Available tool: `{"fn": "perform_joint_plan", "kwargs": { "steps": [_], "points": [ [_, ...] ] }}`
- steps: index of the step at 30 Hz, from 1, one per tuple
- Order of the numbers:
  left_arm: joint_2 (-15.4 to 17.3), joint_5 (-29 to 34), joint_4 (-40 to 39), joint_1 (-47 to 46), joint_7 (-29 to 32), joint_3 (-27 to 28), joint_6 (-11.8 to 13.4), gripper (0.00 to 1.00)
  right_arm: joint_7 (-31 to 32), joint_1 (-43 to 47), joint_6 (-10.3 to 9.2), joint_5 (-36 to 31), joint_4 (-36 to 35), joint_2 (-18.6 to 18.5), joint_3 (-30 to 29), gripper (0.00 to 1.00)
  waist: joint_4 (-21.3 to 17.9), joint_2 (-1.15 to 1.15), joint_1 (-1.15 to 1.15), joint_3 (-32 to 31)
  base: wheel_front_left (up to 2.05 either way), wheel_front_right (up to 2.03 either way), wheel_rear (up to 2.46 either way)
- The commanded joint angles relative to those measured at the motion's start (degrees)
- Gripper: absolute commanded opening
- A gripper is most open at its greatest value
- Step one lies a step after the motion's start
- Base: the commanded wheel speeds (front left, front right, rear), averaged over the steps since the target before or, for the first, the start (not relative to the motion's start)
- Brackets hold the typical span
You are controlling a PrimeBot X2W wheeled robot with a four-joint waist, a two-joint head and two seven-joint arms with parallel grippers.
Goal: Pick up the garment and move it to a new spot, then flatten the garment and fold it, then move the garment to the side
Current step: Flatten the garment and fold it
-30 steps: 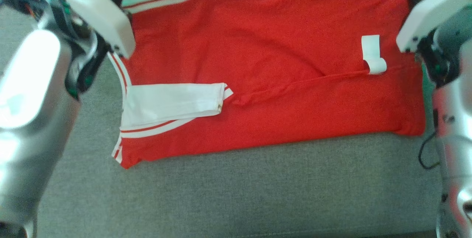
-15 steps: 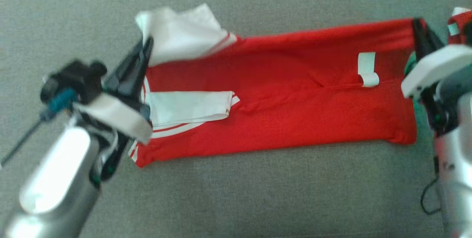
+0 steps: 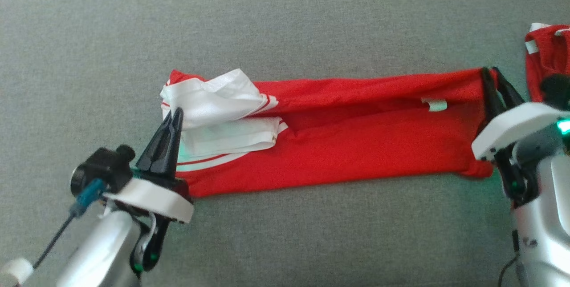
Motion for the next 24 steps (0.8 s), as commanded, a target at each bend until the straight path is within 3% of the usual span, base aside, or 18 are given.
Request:
{"fn": "perform_joint_plan", "kwargs": {
  "steps": [1,8,17,24],
  "points": [
    [0.9,-0.3,-1.1,-0.1,-1.1,2.2,-0.3,1.0,-0.8,0.4,0.39,0.3,-2.3,0.2,0.7,1.0,0.0,-0.01,0.0,-0.4,0.0,0.0,0.0],
    [0.6,1.7,-2.2,5.2,-4.8,3.6,0.3,1.0,-3.2,5.1,0.39,0.5,-4.4,0.8,-2.3,1.0,0.3,-0.01,0.0,-2.4,0.0,0.0,0.0],
    [0.6,5.4,-7.2,10.8,-5.2,8.3,4.0,1.0,-1.3,9.8,0.39,-0.5,-9.5,1.6,-6.7,1.0,1.6,-0.01,0.0,-3.5,0.0,0.0,0.0],
    [-1.9,5.9,-11.3,12.8,-5.3,12.9,8.0,1.0,0.6,8.1,0.39,-2.4,-8.4,2.4,-6.6,1.0,3.5,-0.01,0.0,-2.9,0.0,0.0,0.0]
  ]
}}
